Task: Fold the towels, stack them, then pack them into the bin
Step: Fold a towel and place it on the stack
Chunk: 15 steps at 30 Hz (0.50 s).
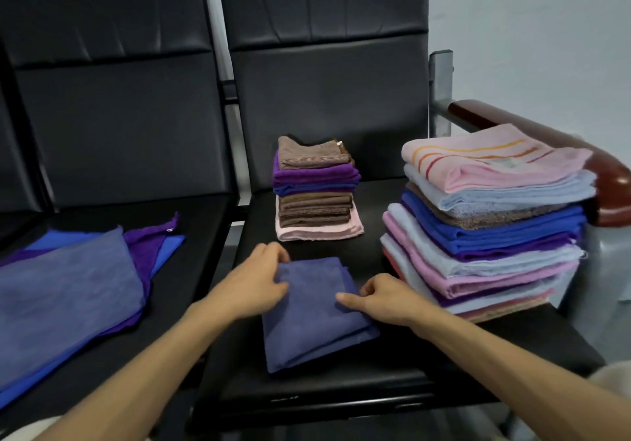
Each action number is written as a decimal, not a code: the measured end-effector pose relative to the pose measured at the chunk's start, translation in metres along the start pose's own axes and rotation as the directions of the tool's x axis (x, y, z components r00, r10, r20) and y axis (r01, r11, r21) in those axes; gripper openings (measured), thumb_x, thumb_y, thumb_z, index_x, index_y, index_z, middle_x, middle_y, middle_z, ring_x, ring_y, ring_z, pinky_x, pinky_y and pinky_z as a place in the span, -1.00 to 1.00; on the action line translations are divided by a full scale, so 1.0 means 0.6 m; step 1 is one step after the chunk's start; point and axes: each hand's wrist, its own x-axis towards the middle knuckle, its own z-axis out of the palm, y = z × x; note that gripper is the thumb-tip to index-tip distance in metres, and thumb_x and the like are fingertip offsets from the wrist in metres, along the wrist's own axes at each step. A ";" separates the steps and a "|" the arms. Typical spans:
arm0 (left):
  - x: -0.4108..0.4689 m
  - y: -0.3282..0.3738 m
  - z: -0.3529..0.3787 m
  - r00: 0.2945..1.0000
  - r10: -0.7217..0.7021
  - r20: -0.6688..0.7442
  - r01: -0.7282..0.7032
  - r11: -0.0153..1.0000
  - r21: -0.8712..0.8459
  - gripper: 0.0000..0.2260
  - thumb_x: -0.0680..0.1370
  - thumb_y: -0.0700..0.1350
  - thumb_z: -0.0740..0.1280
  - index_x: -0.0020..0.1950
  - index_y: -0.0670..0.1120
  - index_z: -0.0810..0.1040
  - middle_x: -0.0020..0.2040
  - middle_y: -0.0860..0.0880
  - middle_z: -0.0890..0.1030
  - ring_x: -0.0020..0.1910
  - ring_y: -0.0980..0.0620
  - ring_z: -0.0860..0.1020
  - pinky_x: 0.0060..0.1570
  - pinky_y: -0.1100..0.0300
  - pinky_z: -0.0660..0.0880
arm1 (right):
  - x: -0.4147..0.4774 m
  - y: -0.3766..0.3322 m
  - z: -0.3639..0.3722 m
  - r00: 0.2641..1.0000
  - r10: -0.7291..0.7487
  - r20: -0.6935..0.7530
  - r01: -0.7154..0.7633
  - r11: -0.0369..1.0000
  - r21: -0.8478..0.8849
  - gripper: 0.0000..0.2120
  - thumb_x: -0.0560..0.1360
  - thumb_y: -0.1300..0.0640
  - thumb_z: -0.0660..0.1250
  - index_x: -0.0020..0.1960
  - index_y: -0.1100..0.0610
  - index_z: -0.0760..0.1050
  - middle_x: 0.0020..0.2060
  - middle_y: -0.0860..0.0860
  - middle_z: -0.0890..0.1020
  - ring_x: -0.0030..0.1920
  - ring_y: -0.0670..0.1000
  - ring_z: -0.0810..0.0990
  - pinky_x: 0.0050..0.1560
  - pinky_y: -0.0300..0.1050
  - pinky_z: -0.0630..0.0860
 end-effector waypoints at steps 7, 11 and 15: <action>-0.026 -0.034 -0.005 0.921 -0.238 0.308 0.187 0.965 0.184 -0.59 0.58 0.16 0.23 0.22 -0.13 0.51 0.15 -0.10 0.57 0.08 -0.05 0.55 -0.12 0.23 0.34 | -0.001 -0.015 0.013 1.000 -0.024 -0.001 0.024 0.993 -0.112 -0.71 0.41 -0.11 0.44 -0.22 0.12 0.52 -0.17 0.04 0.65 -0.12 0.05 0.59 -0.13 -0.12 0.44; -0.020 -0.035 0.013 0.951 -0.248 0.186 0.265 0.961 -0.077 -0.63 0.58 0.07 0.24 0.30 -0.12 0.39 0.20 -0.09 0.56 0.09 -0.06 0.59 -0.02 0.14 0.52 | -0.001 -0.026 0.018 0.992 -0.079 -0.094 0.078 0.997 -0.015 -0.82 0.52 0.01 0.32 -0.10 0.09 0.39 -0.11 -0.03 0.54 -0.09 -0.02 0.49 -0.14 -0.18 0.29; -0.013 -0.018 0.007 0.957 -0.284 0.056 0.278 0.850 -0.447 -0.73 0.62 0.03 0.19 0.21 -0.11 0.30 0.09 -0.07 0.54 -0.05 -0.01 0.59 -0.10 0.07 0.58 | -0.003 -0.044 0.017 0.989 -0.013 -0.145 0.077 0.892 0.446 -0.82 0.61 0.05 0.19 0.08 0.16 0.33 0.02 0.02 0.54 0.00 0.01 0.54 -0.04 -0.06 0.49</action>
